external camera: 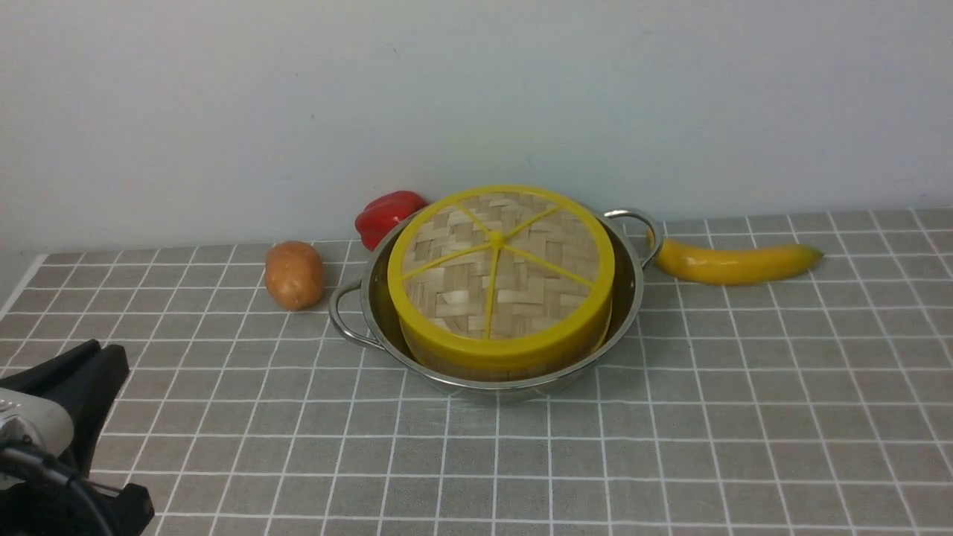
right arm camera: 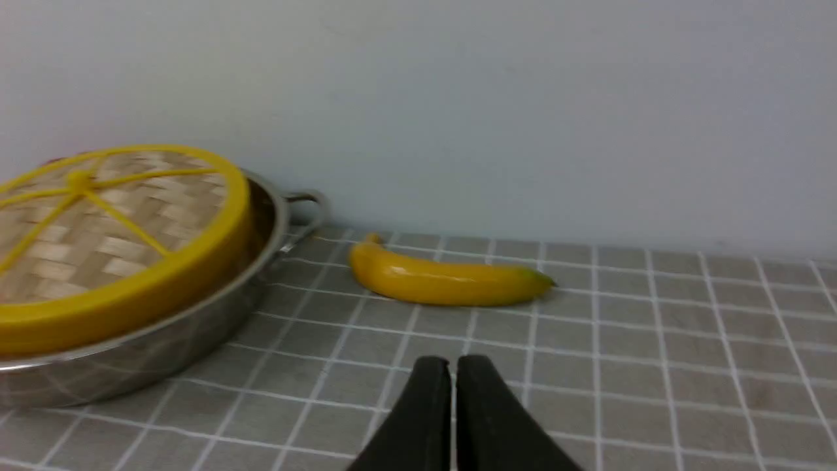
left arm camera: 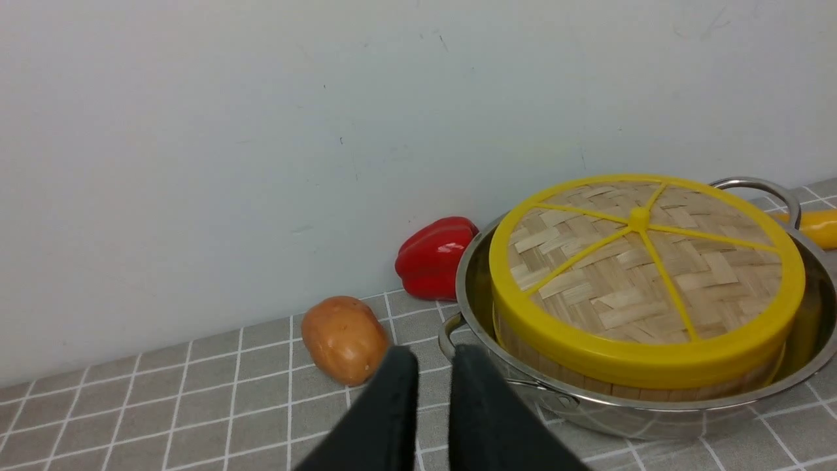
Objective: Place the steamer in the pot on the grey tablecloth, and put the lid on the steamer.
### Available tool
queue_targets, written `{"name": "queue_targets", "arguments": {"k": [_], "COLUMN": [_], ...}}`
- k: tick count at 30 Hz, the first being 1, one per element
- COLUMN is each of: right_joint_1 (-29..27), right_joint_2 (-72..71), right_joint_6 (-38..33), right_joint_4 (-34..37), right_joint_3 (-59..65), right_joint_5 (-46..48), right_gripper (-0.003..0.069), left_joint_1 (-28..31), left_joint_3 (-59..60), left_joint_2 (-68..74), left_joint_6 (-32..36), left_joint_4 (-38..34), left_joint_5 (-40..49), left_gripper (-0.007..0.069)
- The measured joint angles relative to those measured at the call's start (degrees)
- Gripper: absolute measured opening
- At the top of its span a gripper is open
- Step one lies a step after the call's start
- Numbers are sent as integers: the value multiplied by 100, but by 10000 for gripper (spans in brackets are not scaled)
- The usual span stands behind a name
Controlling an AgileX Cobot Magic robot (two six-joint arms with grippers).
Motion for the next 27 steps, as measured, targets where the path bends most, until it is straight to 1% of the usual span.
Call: {"name": "queue_targets", "arguments": {"k": [1,2,4,6,7,14,27], "right_joint_1": [-175,-207,-519,-592,-658,-666,-666], "right_joint_2": [-217,-217,-803,-960,-1311,-2177,-2103], "right_joint_6": [36,36,66,74,86,100,104], "right_joint_4": [0,0,0,0,0,-17,1], "right_joint_3": [200,200,674,784,933,958,964], "right_joint_5": [-46,-52,-159,-173,-143,393,512], "right_gripper": [43,43,54,58,65,100,163], "left_joint_1": [0,0,0,0,0,0,0], "left_joint_3": [0,0,0,0,0,0,0], "left_joint_2": [0,0,0,0,0,0,107], "left_joint_6": [0,0,0,0,0,0,0], "left_joint_4": [0,0,0,0,0,0,0], "left_joint_5": [-5,-5,-5,-5,-7,-19,-19], "left_gripper": [76,78,85,85,85,97,118]}}
